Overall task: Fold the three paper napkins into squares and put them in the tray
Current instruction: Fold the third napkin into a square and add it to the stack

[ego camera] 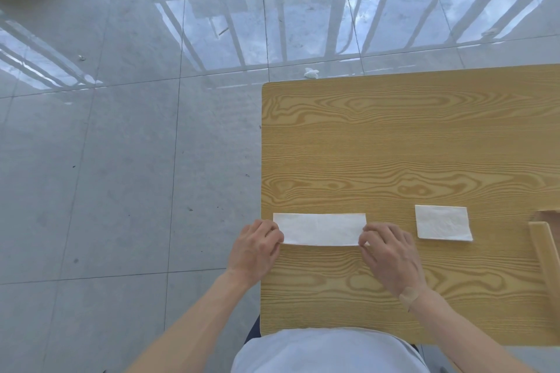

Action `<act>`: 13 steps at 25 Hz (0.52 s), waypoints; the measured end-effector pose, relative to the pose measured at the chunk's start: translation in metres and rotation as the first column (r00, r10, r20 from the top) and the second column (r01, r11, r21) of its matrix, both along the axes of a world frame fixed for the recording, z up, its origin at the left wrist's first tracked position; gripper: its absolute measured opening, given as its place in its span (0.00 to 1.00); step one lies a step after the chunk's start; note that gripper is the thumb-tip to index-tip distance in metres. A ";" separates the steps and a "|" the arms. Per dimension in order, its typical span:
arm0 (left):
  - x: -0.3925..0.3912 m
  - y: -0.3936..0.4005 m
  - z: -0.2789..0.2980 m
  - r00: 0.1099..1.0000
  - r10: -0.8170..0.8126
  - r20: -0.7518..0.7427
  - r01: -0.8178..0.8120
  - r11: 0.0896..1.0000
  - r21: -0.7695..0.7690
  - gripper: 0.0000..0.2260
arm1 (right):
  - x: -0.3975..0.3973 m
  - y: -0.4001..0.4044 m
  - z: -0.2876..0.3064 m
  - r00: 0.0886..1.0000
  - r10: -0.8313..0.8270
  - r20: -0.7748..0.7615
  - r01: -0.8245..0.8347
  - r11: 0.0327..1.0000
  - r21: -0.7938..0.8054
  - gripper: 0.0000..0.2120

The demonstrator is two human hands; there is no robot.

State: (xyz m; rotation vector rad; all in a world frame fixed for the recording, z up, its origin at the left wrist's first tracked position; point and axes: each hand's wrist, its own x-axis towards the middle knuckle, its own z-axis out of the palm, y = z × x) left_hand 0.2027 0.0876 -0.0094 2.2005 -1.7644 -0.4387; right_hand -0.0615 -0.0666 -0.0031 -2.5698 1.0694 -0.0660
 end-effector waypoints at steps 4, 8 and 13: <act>0.003 0.003 -0.002 0.999 -0.028 0.021 0.027 0.999 0.028 0.07 | 0.003 0.009 0.002 0.997 -0.050 -0.062 0.052 0.998 0.032 0.14; -0.011 -0.007 0.000 0.995 -0.079 0.061 0.077 0.997 0.024 0.11 | 0.020 0.018 0.000 0.997 0.056 -0.052 -0.058 0.998 -0.030 0.19; -0.050 -0.034 -0.005 0.986 -0.117 0.120 0.097 0.982 0.160 0.23 | 0.053 0.029 -0.012 0.970 0.111 -0.217 -0.113 0.994 0.002 0.29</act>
